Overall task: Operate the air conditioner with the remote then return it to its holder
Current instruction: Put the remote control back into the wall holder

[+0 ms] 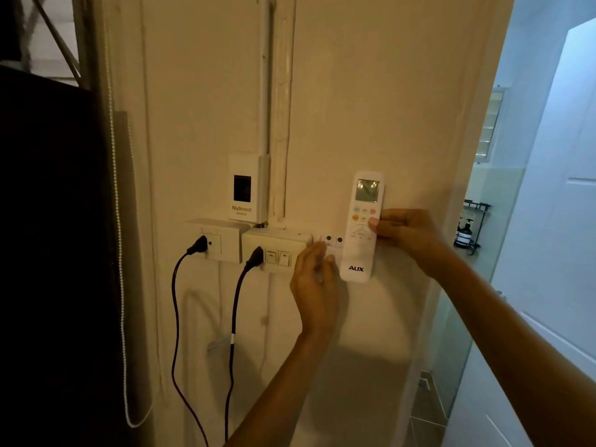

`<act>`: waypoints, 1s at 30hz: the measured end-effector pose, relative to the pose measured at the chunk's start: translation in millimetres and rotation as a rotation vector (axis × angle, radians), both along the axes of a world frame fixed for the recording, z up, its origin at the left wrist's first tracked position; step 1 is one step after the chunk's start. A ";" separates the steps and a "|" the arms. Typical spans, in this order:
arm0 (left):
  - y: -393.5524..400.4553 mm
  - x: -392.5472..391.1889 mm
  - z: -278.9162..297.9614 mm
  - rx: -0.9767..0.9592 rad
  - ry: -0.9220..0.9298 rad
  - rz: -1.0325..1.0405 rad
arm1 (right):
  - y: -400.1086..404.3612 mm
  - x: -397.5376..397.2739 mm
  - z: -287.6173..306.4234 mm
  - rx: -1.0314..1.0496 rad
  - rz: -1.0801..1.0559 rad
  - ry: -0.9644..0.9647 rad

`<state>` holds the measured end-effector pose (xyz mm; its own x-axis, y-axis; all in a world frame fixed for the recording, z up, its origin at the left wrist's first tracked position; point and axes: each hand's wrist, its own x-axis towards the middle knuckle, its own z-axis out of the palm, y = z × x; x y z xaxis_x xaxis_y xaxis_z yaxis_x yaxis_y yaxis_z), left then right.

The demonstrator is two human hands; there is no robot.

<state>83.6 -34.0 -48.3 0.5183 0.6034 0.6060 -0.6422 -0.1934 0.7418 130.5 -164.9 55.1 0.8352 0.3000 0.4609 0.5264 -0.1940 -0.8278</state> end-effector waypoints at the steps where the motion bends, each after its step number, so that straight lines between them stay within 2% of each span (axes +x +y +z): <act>1: -3.1 2.3 -4.0 0.052 0.009 0.039 | -1.6 0.8 0.8 0.009 -0.008 0.000; 6: -13.7 17.9 -19.0 0.203 0.109 0.146 | -4.5 3.6 5.7 0.035 -0.034 -0.016; 10: -17.7 26.0 -22.2 0.167 0.120 0.160 | 2.1 5.5 12.0 0.067 -0.055 -0.044; 19: -27.4 37.4 -28.5 0.269 0.187 0.337 | 31.4 9.5 31.6 0.126 -0.128 -0.061; 30: -21.2 34.5 -31.5 0.294 0.177 0.263 | 51.7 3.8 20.5 0.041 -0.213 -0.101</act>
<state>118.1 -55.2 -79.9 0.4810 0.5439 0.6876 -0.4105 -0.5532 0.7249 134.3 -113.2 75.6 0.8268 0.1009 0.5534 0.5576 -0.2768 -0.7826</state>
